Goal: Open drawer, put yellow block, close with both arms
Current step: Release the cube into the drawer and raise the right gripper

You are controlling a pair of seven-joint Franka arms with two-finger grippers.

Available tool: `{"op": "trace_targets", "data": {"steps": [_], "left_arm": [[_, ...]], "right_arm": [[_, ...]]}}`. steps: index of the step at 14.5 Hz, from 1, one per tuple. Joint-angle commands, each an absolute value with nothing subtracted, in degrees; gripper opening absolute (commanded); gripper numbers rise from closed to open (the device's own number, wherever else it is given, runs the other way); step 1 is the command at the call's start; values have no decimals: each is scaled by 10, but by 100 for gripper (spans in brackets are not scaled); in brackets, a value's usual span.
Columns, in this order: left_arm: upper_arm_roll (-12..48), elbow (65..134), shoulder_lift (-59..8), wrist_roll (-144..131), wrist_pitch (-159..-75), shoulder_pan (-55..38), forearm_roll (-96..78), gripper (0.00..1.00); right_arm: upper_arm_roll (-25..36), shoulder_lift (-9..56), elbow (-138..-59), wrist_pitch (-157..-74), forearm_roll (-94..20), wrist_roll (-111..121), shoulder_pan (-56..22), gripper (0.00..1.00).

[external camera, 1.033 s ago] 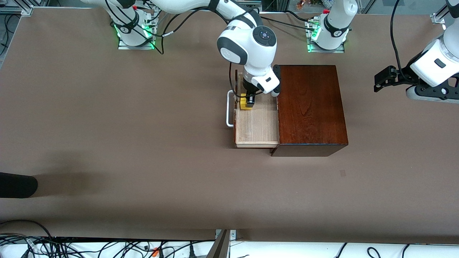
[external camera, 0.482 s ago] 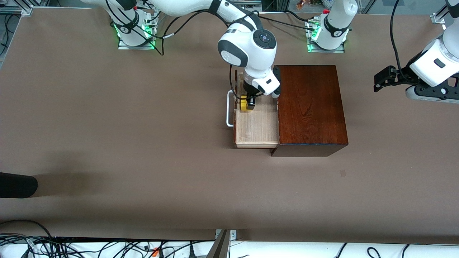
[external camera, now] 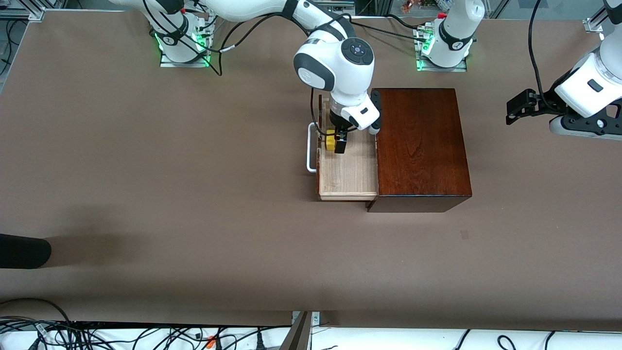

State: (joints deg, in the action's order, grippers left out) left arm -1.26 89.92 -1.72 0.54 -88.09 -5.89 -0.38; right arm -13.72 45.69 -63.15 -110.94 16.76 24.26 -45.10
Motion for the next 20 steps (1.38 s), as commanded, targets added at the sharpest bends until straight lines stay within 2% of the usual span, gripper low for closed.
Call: {"op": "trace_targets", "data": {"steps": [1,7,10,15,20], "left_arm": [[-10,893,-14,18,-882,-62,3,100],[21,874,-35,17,-883,-63,1,100],[30,856,-47,18,-887,-79,-17,100],[29,839,-63,17,-893,-130,-41,100],[29,841,-71,9,-892,-186,-41,100]], "right_arm": [[-137,397,-634,-1092,97,236,-411,100],[-120,285,-646,-961,59,232,-329,100],[-59,220,-685,-934,28,230,-323,100],[32,114,-745,-832,-7,158,-323,100],[61,20,-852,-847,1,57,-316,100]]}}
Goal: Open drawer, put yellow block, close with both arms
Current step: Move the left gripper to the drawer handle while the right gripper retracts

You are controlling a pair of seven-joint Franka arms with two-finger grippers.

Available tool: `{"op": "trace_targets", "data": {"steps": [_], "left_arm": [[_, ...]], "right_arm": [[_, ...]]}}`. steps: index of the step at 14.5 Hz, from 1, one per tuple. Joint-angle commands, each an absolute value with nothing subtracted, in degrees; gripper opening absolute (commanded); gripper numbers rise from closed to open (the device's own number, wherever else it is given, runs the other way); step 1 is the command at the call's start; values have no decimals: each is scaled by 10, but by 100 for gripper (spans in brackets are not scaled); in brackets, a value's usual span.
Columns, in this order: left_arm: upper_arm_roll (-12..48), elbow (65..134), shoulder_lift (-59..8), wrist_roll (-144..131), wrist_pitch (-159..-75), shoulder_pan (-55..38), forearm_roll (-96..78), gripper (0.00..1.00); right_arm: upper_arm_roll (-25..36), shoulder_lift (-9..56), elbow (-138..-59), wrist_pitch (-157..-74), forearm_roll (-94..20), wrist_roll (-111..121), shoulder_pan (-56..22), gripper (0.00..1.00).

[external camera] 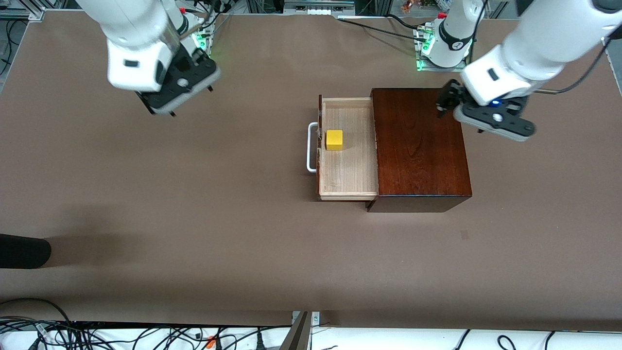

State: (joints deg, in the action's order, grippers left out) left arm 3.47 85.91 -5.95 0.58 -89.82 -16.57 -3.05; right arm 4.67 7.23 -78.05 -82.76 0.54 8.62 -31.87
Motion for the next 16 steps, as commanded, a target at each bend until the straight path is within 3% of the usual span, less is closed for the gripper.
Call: {"op": "trace_targets", "data": {"steps": [1,7,16], "left_arm": [[30,842,-71,9,-891,-199,-42,100],[30,839,-87,19,-942,-313,-51,100],[30,837,-191,228,-1033,-438,-52,100]], "right_arm": [[62,12,-861,-845,1,50,-299,100],[95,-5,-922,-885,-3,56,-201,100],[120,10,-876,-888,-3,52,-194,100]]}}
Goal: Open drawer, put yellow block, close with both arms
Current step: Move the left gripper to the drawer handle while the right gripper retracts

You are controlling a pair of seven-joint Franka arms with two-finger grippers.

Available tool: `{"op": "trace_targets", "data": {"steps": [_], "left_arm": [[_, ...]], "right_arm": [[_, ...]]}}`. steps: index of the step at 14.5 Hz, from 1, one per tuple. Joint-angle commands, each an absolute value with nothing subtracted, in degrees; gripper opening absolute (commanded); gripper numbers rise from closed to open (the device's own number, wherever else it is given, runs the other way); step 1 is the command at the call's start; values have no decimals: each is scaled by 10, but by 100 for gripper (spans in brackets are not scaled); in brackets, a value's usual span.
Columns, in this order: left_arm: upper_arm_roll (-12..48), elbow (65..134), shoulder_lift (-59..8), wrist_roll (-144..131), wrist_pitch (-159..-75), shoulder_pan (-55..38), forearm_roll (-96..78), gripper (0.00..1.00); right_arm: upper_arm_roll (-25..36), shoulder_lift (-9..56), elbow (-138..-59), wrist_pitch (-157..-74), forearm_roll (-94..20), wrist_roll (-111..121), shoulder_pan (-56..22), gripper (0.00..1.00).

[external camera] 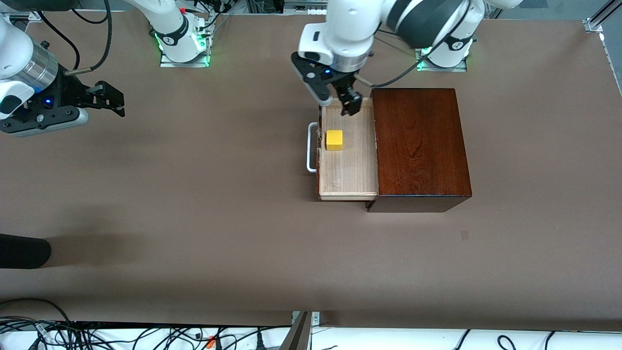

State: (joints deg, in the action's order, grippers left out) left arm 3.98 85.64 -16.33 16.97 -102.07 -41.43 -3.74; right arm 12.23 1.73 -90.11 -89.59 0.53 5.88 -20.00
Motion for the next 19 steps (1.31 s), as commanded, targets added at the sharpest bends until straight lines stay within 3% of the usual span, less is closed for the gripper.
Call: {"op": "trace_targets", "data": {"steps": [1,6,10,19], "left_arm": [[29,837,-204,249,-1046,-452,-48,100],[29,836,-269,379,-1119,-469,-34,100],[28,776,-351,414,-1136,-496,24,100],[19,789,-370,415,-1118,-490,87,100]], "right_arm": [[120,10,-875,-886,-2,51,-194,100],[124,17,-871,-896,-1,52,-185,100],[123,18,-869,-896,-6,48,-187,100],[125,18,-869,-899,-7,47,-186,100]]}}
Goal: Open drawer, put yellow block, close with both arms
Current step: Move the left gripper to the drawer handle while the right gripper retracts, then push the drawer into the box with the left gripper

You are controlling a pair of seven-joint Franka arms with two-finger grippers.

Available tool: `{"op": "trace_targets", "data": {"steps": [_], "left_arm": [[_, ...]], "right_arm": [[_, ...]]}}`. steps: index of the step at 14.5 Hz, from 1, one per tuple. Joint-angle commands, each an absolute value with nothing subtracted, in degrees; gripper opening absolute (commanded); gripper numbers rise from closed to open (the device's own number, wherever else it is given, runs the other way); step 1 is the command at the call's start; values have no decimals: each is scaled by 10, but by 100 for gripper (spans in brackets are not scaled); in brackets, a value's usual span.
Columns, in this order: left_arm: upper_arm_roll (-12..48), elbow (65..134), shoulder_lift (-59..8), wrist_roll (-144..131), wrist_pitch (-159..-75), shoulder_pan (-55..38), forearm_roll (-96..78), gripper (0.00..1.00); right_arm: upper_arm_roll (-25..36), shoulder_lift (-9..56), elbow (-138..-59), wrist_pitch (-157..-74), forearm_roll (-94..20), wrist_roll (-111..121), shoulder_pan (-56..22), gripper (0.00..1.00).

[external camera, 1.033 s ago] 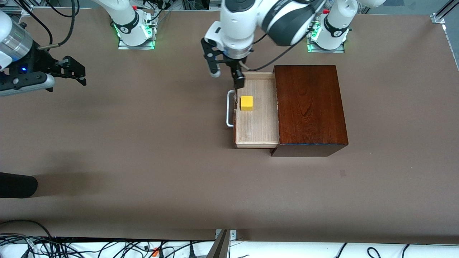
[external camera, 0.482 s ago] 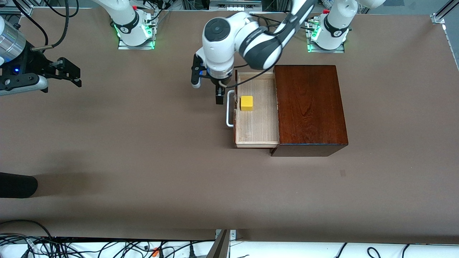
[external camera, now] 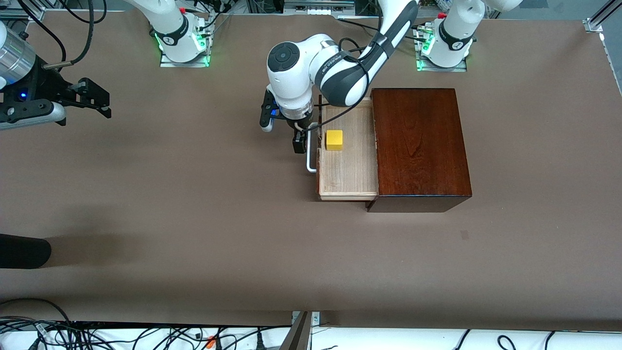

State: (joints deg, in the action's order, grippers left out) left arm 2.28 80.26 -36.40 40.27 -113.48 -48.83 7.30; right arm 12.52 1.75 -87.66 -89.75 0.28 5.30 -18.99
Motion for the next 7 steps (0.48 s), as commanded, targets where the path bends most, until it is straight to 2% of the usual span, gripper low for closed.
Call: {"op": "trace_targets", "data": {"steps": [1,7], "left_arm": [[18,794,-372,415,-1118,-490,88,100],[-1,795,-378,416,-1102,-487,88,100]], "right_arm": [[124,18,-869,-899,-8,47,-186,100],[126,18,-872,-896,-32,49,-185,100]]}}
